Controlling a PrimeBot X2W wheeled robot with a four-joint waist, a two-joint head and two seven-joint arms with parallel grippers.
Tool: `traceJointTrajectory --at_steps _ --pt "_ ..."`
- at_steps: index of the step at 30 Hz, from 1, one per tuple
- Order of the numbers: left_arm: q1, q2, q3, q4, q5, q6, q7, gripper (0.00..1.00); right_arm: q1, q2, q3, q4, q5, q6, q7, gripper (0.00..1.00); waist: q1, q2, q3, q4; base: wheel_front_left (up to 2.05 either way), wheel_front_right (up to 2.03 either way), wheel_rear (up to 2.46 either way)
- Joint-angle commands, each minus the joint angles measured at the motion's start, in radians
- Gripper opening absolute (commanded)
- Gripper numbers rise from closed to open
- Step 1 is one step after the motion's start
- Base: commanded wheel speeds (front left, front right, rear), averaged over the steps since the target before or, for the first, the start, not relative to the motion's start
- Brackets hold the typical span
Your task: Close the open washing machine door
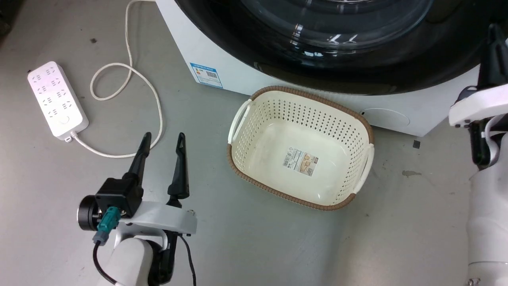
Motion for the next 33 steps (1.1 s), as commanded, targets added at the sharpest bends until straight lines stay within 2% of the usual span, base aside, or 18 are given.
traceJointTrajectory --at_steps 1,8,14,21,33 --pt "-0.01 -0.005 0.004 -0.001 0.005 -0.004 -0.005 1.0 -0.029 -0.001 -0.007 -0.008 -0.002 -0.001 -0.006 0.0 -0.0001 0.0 0.002 -0.001 0.0 0.0 0.0" --pt "-0.007 -0.015 0.028 0.003 0.021 -0.016 -0.005 1.0 -0.061 -0.001 -0.006 -0.016 0.003 -0.001 -0.011 0.0 -0.0001 0.0 0.002 -0.013 0.0 0.0 0.0" --pt "0.013 -0.017 0.049 0.02 0.031 -0.028 -0.005 1.0 0.004 -0.001 0.026 -0.072 0.072 -0.001 -0.015 0.0 -0.0001 0.0 -0.069 -0.045 0.0 0.0 0.0" --pt "0.07 -0.007 0.085 0.022 0.043 -0.032 -0.005 1.0 0.215 -0.001 0.107 -0.208 0.132 -0.001 -0.015 0.0 -0.0001 0.0 -0.197 -0.112 0.0 0.0 0.0" --pt "0.191 0.01 0.105 0.021 0.043 -0.036 -0.005 1.0 0.578 -0.001 0.234 -0.262 0.185 -0.001 0.02 0.0 -0.0001 0.0 -0.356 -0.189 0.0 0.0 0.0"
